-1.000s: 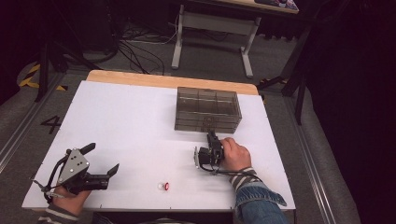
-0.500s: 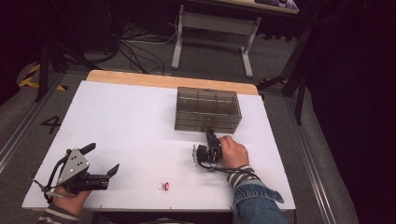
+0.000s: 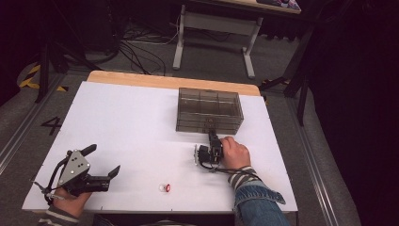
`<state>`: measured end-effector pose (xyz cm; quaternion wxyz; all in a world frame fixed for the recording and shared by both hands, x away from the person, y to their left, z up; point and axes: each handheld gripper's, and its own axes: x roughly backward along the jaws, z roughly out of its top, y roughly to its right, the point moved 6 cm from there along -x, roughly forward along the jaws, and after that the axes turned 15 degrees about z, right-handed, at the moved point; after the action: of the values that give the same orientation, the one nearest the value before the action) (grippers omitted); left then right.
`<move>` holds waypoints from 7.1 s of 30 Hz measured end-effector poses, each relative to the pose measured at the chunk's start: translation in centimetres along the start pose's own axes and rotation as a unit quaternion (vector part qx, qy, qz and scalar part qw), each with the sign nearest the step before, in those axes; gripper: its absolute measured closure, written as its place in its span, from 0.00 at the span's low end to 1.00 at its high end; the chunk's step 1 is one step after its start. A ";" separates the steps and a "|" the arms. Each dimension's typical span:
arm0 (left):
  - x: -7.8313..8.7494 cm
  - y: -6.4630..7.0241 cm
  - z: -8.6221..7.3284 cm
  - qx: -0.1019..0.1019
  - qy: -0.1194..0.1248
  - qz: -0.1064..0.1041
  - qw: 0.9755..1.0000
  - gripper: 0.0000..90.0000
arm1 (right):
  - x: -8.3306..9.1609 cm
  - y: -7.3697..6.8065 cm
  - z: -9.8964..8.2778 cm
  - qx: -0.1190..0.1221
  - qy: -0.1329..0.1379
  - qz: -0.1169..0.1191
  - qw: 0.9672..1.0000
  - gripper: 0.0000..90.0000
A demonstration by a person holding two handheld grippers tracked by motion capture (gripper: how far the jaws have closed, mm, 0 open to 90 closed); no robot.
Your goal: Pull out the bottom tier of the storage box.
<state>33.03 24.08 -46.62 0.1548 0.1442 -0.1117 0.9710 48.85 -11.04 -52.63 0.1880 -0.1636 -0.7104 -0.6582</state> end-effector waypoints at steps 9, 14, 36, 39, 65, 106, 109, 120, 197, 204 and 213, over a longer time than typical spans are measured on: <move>-0.1 0.0 0.0 -0.003 0.001 0.000 1.000 0.01 | 0.0 0.0 0.0 -0.003 -0.002 0.003 1.000 0.87; 0.0 0.0 0.0 0.000 0.001 0.000 1.000 0.01 | 0.2 0.0 0.0 -0.003 -0.005 0.007 1.000 0.88; -0.1 0.0 0.0 -0.002 0.000 0.001 1.000 0.01 | 2.4 -0.9 0.0 -0.004 0.006 0.029 1.000 0.88; -0.1 0.0 0.0 -0.002 0.000 0.001 1.000 0.00 | 2.5 -0.9 -0.1 -0.006 0.005 0.033 0.999 0.87; -0.1 0.0 0.0 -0.002 0.000 0.001 1.000 0.00 | 5.7 1.3 0.4 -0.092 0.090 0.094 0.987 0.74; 0.0 0.0 0.0 0.001 0.000 0.000 1.000 0.01 | 7.0 5.0 0.3 -0.229 0.223 0.338 0.885 0.51; 0.0 0.0 0.0 0.000 0.000 0.000 1.000 0.01 | 6.6 5.0 0.3 -0.230 0.217 0.361 0.877 0.49; 0.0 0.0 0.0 0.000 -0.001 0.000 1.000 0.01 | 5.6 5.2 0.3 -0.217 0.198 0.367 0.883 0.52; 0.0 0.0 0.0 -0.004 -0.001 -0.001 1.000 0.01 | 4.9 1.8 0.2 -0.223 0.107 0.413 0.877 0.70; -0.1 0.1 0.0 -0.003 -0.001 -0.003 1.000 0.01 | 5.2 1.6 0.1 -0.224 0.113 0.416 0.874 0.70; -0.3 0.1 0.1 -0.006 0.000 -0.002 1.000 0.01 | 6.2 2.4 0.2 -0.242 0.145 0.415 0.865 0.65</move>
<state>33.28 23.93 -46.59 0.1579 0.1435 -0.1171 0.9699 44.60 -10.70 -47.54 0.4994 -0.3860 -0.3597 -0.6872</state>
